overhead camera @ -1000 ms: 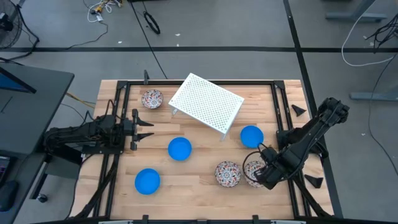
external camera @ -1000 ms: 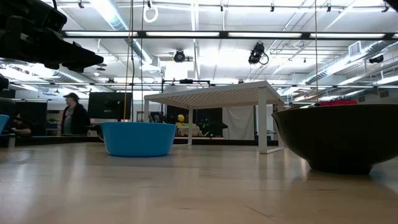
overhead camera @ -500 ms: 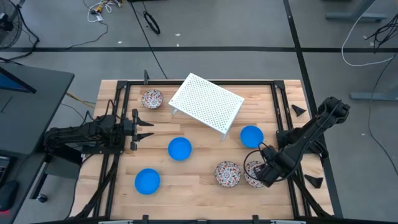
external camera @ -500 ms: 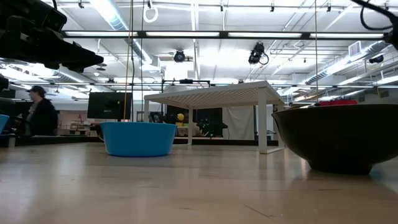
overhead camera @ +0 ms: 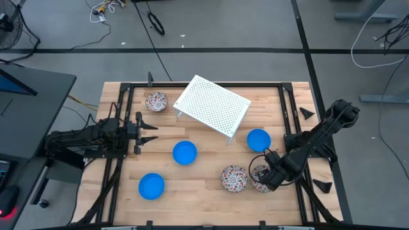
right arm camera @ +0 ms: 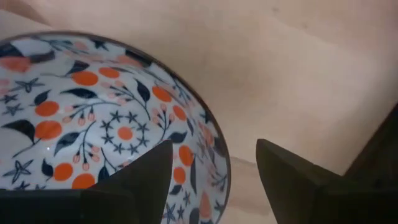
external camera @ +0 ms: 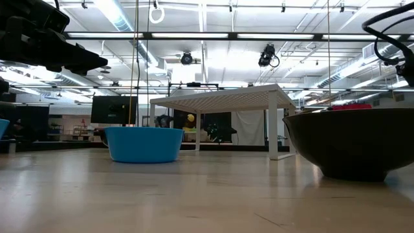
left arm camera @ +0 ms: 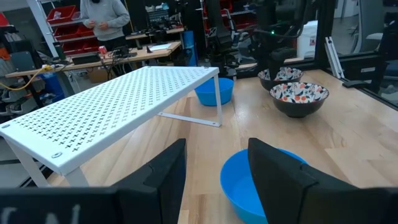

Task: Pick & Place Mini bowls
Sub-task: Put the bottom right white patterned bowl on the shelf

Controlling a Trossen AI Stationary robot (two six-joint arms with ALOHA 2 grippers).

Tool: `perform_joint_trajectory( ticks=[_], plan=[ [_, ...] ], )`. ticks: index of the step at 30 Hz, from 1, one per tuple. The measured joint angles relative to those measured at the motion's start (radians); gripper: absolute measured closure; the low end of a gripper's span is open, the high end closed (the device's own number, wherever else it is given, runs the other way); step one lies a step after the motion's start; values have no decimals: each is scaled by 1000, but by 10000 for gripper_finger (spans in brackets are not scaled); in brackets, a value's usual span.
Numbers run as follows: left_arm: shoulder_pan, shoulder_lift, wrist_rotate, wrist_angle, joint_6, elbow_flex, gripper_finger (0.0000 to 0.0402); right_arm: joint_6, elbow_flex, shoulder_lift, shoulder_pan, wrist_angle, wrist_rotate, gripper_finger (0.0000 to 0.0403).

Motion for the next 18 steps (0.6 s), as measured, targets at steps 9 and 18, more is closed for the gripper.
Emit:
perform_joint_trajectory(
  ticks=[9,18],
  plan=[
    [0,0,0,0,0,0,225,-1,0,0,0,5,5,189],
    [0,0,0,0,0,0,225,3,0,0,0,41,4,284]
  ],
)
